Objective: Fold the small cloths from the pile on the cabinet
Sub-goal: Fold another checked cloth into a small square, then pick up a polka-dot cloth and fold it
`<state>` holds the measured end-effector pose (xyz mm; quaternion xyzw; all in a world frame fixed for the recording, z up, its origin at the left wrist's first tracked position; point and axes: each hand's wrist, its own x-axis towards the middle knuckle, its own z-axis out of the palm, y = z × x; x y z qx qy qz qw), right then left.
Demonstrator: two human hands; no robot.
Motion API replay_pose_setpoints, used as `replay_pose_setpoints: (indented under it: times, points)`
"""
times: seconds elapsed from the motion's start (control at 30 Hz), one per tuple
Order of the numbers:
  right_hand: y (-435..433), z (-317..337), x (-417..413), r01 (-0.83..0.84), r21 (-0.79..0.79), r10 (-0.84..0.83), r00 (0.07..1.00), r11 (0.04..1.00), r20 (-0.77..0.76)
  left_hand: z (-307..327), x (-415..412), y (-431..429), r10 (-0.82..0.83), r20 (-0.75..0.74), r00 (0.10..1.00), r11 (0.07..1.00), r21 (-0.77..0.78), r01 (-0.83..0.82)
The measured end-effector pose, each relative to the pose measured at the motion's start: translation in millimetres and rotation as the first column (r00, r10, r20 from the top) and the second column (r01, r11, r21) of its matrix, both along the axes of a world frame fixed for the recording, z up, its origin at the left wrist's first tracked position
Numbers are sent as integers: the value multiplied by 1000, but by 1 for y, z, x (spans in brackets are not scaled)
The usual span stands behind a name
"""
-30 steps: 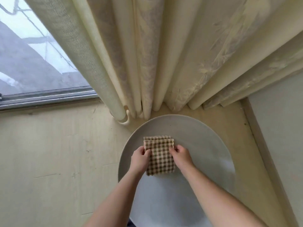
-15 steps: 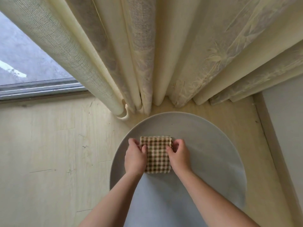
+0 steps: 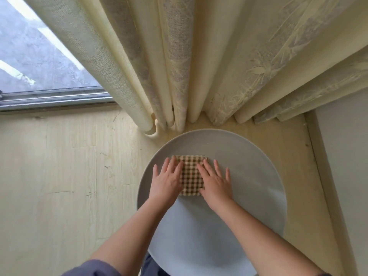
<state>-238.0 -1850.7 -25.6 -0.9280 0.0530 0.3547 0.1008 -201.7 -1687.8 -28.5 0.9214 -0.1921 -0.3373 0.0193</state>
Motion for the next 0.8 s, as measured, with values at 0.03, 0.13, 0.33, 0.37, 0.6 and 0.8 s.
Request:
replay_pose_setpoints:
  times: [0.03, 0.13, 0.33, 0.37, 0.6, 0.8]
  points:
    - [-1, 12, -2, 9, 16, -9, 1000, 1000, 1, 12, -2, 3, 18, 0, 1000, 1000, -10, -18]
    - [-1, 59, -10, 0, 41, -3, 998, 999, 56, 58, -10, 17, 96, 47, 994, 991, -103, -90]
    - [25, 181, -35, -128, 64, 112, 972, 990, 205, 187, -55, 53, 325, 110, 939, 884, -389, -260]
    - [34, 203, -41, -142, 74, 122, 965, 987, 234, 207, -66, 60, 352, 122, 928, 861, -430, -270]
    - [123, 329, -84, -167, 192, 77, 911, 967, 404, 325, -135, 154, 429, 273, 861, 786, -583, -206]
    - [265, 390, -126, -273, 210, 91, 785, 939, 613, 390, -180, 304, 434, 452, 780, 794, -601, -94]
